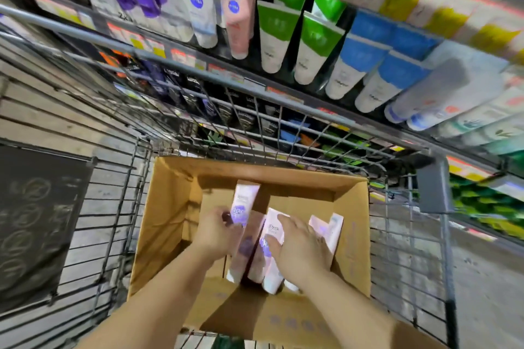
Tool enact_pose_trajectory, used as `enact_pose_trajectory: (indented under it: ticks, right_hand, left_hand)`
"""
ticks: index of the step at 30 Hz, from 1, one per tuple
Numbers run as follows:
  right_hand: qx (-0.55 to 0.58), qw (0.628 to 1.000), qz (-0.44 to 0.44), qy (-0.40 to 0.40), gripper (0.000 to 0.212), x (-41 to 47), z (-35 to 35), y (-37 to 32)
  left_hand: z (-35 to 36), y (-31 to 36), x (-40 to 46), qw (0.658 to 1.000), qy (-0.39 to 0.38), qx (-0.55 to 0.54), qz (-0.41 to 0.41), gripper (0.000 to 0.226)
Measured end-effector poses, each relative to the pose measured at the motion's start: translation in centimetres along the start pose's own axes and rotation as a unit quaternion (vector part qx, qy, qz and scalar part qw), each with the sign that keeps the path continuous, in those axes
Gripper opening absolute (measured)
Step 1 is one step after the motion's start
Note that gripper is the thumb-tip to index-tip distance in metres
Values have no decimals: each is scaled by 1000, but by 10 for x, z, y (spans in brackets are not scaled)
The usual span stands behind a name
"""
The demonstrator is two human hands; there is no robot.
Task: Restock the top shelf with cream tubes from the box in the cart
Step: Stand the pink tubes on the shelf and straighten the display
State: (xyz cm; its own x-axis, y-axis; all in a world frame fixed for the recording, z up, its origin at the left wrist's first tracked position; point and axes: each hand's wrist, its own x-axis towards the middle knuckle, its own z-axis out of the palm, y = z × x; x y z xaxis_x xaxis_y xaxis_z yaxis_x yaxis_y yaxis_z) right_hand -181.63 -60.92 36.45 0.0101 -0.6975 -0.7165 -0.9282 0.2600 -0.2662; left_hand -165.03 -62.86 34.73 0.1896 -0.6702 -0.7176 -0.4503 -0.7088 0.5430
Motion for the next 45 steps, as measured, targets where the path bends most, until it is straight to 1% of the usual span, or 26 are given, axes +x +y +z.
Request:
enact_pose_trajectory:
  ticks: [2, 4, 6, 7, 8, 9, 11, 12, 13, 15, 18, 20, 23, 26, 29, 33, 35, 36, 37, 39, 42, 43, 45]
  right_hand:
    - [106, 992, 8, -63, 58, -1, -3, -8]
    - [225, 968, 24, -109, 52, -3, -8, -16]
    - [303, 947, 35, -98, 48, -2, -11, -13]
    - [311, 946, 40, -85, 49, -1, -12, -10]
    - [309, 947, 39, -74, 48, -2, -15, -6]
    - [300, 950, 45, -70, 44, -1, -17, -1]
    - [295, 952, 59, -60, 34, 1, -19, 10]
    - [290, 953, 66, -52, 31, 3, -20, 16]
    - [287, 954, 73, -41, 31, 4, -21, 20]
    - [284, 955, 83, -18, 32, 6, -20, 30]
    - [316, 944, 91, -20, 26, 3, -18, 38]
    - [336, 937, 90, -19, 22, -1, -20, 41]
    - [331, 940, 83, -20, 24, -10, -29, 39]
    - [350, 934, 67, -25, 22, -23, -42, 28]
    - [363, 930, 50, -13, 18, -41, -63, 12]
    - [359, 932, 36, 29, 20, -76, -105, -8]
    - [357, 933, 26, 48, 23, -97, -126, -14]
    - [367, 929, 19, 55, 21, -107, -135, -15]
    - [379, 923, 14, 63, 21, -116, -143, -14]
    - [388, 917, 13, 85, 28, -140, -162, -9]
    - [418, 902, 6, 111, 32, -174, -195, 10]
    - [432, 894, 1, 118, 31, -186, -208, 19]
    - [471, 872, -12, 130, 20, -212, -236, 44]
  left_hand:
    - [-6, 6, -19, 996, -60, -54, 31, 16]
    - [-8, 8, -31, 984, -141, -93, 63, 25]
    - [-7, 6, -32, 973, -185, -115, 69, 31]
    - [-6, 4, -30, 973, -195, -107, 68, 33]
    - [-5, 1, -27, 976, -193, -83, 58, 36]
    - [-1, -2, -24, 983, -173, -44, 42, 37]
    - [10, -12, -15, 994, -86, 63, 2, 29]
    - [15, -15, -15, 992, -49, 116, -20, 22]
    - [21, -19, -16, 986, -30, 160, -39, 20]
    - [33, -28, -20, 978, -34, 198, -57, 24]
    - [41, -39, -23, 982, -26, 174, -68, 27]
    - [39, -39, -23, 988, -38, 117, -89, 25]
    - [24, -33, -28, 992, -77, 17, -101, 26]
    - [3, -11, -42, 993, -104, -39, -50, 25]
    - [-18, 27, -62, 992, -106, -68, 2, 27]
    - [-44, 74, -90, 991, -96, -59, 72, 31]
    - [-54, 95, -106, 986, -109, -75, 98, 34]
    - [-58, 105, -116, 984, -115, -75, 111, 34]
    - [-60, 116, -126, 981, -126, -72, 126, 35]
    - [-62, 137, -144, 974, -151, -64, 159, 36]
    - [-55, 176, -175, 962, -176, -61, 199, 35]
    - [-49, 191, -187, 958, -181, -55, 217, 36]
    - [-33, 227, -212, 947, -195, -44, 251, 41]
